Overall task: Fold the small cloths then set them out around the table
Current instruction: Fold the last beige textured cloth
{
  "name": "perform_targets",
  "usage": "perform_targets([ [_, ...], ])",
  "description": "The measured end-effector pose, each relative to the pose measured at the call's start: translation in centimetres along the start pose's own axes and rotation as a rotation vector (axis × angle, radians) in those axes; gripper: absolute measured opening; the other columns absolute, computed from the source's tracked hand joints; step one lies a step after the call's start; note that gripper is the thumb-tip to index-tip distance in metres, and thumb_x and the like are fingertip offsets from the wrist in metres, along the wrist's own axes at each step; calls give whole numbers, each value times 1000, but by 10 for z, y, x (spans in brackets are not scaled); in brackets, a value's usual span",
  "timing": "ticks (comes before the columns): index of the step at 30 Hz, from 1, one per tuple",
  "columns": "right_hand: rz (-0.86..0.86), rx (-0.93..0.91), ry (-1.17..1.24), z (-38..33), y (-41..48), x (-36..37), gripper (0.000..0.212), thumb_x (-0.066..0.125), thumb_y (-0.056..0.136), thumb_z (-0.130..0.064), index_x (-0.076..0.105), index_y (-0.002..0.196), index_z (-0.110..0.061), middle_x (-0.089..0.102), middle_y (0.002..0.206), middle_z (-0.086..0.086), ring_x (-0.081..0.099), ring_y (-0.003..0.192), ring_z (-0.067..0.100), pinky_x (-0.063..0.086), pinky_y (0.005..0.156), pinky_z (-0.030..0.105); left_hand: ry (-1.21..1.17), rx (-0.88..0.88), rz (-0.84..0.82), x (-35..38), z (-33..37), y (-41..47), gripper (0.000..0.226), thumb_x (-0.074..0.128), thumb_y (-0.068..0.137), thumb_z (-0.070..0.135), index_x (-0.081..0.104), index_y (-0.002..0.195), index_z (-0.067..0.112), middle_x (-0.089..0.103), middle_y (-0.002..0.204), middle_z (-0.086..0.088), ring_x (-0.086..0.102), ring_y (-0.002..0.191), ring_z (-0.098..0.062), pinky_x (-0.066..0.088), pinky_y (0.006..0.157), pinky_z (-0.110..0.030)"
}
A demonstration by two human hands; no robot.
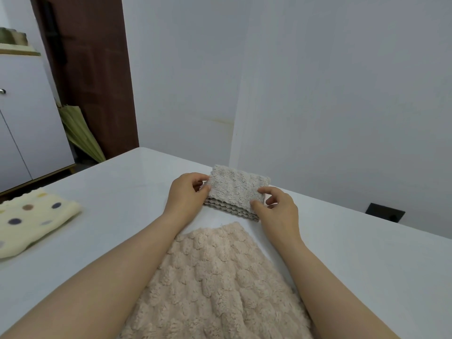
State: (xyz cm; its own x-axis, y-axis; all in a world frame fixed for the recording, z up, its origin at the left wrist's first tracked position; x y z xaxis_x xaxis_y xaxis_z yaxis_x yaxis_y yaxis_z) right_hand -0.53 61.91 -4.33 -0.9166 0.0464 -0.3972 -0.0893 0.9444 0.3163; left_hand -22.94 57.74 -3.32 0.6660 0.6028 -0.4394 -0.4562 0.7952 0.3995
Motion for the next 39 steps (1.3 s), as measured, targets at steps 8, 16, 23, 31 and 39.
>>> perform_targets([
  [8, 0, 108, 174, -10, -14, -13, 20, 60, 86, -13, 64, 105, -19, 62, 77, 2, 57, 62, 17, 47, 64, 25, -3, -18, -5, -20, 14, -21, 12, 65, 86, 14, 70, 96, 14, 67, 91, 8, 62, 86, -4, 43, 68, -2],
  [16, -161, 141, 99, -41, -85, -46, 15, 62, 87, -13, 65, 98, -23, 64, 87, -2, 58, 69, 14, 54, 73, 34, -49, 26, -117, -58, 66, -90, 18, 63, 86, 14, 67, 95, 29, 66, 97, 19, 60, 93, 5, 45, 81, -9],
  [23, -235, 98, 46, -63, -146, -85, 20, 61, 87, -13, 63, 97, -31, 66, 92, -8, 60, 76, 6, 44, 60, 9, -131, -7, -203, -83, 111, -168, 18, 65, 85, 16, 68, 93, 32, 68, 98, 17, 60, 91, 11, 48, 83, -9],
  [31, -242, 60, 38, -81, -219, -126, 21, 64, 86, -11, 66, 93, -31, 67, 93, -7, 62, 78, 3, 52, 72, 19, -210, -95, -215, -106, 133, -244, 18, 69, 82, 14, 71, 88, 30, 72, 94, 12, 65, 89, 6, 51, 82, -13],
  [39, -228, 25, 28, -86, -285, -152, 22, 65, 86, -16, 66, 97, -35, 67, 97, -12, 63, 87, 0, 48, 77, 13, -143, -84, -271, -119, 147, -309, 20, 70, 81, 13, 71, 90, 31, 71, 93, 16, 63, 91, 7, 49, 82, -12],
])
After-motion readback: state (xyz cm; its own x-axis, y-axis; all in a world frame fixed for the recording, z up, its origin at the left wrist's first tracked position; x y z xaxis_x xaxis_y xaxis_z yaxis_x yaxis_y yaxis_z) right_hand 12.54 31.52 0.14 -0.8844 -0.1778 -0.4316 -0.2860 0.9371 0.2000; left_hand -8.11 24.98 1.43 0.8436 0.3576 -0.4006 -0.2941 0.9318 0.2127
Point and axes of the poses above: each hand's wrist, its own y-axis towards the middle knuckle, its own x-axis out of the palm, z = x × y, the point moved 7 cm from there along y, towards the middle knuckle
